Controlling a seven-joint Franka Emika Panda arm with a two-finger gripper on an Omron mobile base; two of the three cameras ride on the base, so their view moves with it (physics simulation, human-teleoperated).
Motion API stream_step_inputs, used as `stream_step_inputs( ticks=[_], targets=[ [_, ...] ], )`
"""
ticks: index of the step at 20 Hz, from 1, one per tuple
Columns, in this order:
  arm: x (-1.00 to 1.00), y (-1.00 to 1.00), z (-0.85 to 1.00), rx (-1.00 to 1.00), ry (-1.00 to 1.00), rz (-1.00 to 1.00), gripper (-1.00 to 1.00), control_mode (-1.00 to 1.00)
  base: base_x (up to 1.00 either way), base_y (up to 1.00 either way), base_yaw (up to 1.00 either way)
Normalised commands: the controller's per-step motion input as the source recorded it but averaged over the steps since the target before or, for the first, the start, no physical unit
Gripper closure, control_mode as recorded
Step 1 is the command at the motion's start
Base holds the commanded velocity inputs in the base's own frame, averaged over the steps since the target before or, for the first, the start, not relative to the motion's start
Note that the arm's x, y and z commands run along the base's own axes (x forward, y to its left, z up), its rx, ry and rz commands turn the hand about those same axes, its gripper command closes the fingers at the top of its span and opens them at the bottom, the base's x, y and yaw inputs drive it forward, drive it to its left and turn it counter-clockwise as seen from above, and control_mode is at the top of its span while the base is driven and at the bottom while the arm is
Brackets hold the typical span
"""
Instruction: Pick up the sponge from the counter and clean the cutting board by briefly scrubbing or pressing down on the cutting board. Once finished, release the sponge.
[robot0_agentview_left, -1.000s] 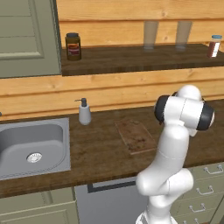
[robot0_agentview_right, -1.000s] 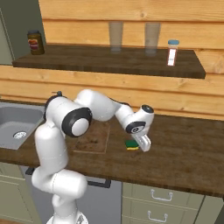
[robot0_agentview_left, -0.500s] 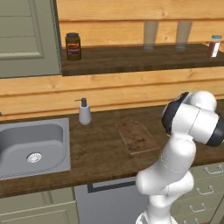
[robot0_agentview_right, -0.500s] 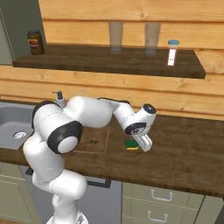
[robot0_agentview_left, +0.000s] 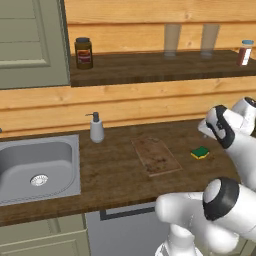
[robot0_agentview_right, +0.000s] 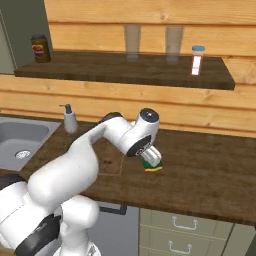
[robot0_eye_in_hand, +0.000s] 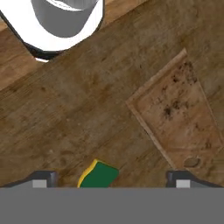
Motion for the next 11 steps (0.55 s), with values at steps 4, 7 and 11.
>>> stream_step_inputs(
  ticks=[4,7,11],
  targets=[
    [-1.00,0.56,0.83,-0.18,-0.09,0.14,-1.00,-1.00,0.00,0.00,0.00],
    [-1.00,0.61,0.64,-0.13,-0.08,0.09,-1.00,-1.00,0.00,0.00,0.00],
    [-1.00,0.62,0.66,-0.12,-0.02,0.13,-1.00,-1.00,0.00,0.00,0.00]
  ],
)
